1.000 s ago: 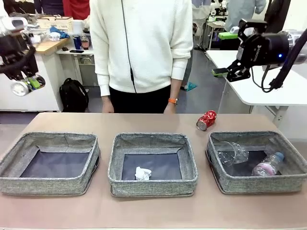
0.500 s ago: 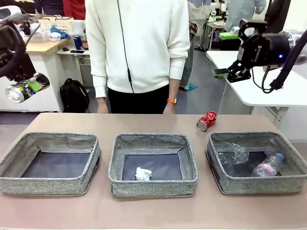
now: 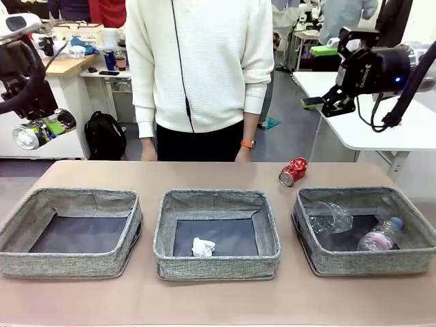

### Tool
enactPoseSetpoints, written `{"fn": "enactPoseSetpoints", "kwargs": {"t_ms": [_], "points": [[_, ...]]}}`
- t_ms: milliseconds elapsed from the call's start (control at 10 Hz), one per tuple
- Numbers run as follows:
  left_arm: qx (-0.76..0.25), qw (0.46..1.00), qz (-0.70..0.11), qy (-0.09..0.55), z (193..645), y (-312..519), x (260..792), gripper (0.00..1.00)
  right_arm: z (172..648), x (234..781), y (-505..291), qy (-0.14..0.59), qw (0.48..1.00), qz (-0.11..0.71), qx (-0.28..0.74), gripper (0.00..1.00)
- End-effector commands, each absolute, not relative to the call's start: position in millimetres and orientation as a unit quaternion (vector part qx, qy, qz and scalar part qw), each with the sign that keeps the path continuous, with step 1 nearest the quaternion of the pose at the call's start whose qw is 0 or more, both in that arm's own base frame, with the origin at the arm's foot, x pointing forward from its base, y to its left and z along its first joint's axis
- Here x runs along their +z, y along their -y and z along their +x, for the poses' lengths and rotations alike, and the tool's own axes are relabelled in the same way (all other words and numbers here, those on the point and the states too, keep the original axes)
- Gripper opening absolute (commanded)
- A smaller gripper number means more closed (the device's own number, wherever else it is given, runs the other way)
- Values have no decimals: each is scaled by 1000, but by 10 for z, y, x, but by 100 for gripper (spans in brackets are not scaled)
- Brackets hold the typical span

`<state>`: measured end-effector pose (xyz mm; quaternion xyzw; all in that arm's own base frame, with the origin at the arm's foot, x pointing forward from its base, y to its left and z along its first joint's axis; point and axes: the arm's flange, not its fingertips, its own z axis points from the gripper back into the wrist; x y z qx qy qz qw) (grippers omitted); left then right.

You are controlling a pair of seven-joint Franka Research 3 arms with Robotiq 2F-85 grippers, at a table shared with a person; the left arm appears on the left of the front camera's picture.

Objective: Sort the waste into the appropriate baskets.
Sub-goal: Pick up the waste item pointed out by the person.

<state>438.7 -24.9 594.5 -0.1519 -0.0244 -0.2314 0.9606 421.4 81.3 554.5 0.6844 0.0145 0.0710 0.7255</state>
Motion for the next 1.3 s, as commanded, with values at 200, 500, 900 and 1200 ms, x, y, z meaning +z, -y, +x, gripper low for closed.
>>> {"fn": "enactPoseSetpoints", "kwargs": {"t_ms": [200,500,900,1200], "points": [[-178,974,-79,113,3858,2396,6676,41,4196,5535,-826,-12,723,686,81,100],[-230,958,-39,165,3646,3704,7015,41,4211,5550,-813,-14,725,684,72,100],[-230,965,-41,123,3847,3805,7405,41,3796,5227,48,48,707,704,-50,100],[-242,958,-51,144,3773,3874,7070,41,3990,5359,-198,16,722,692,4,100]]}}
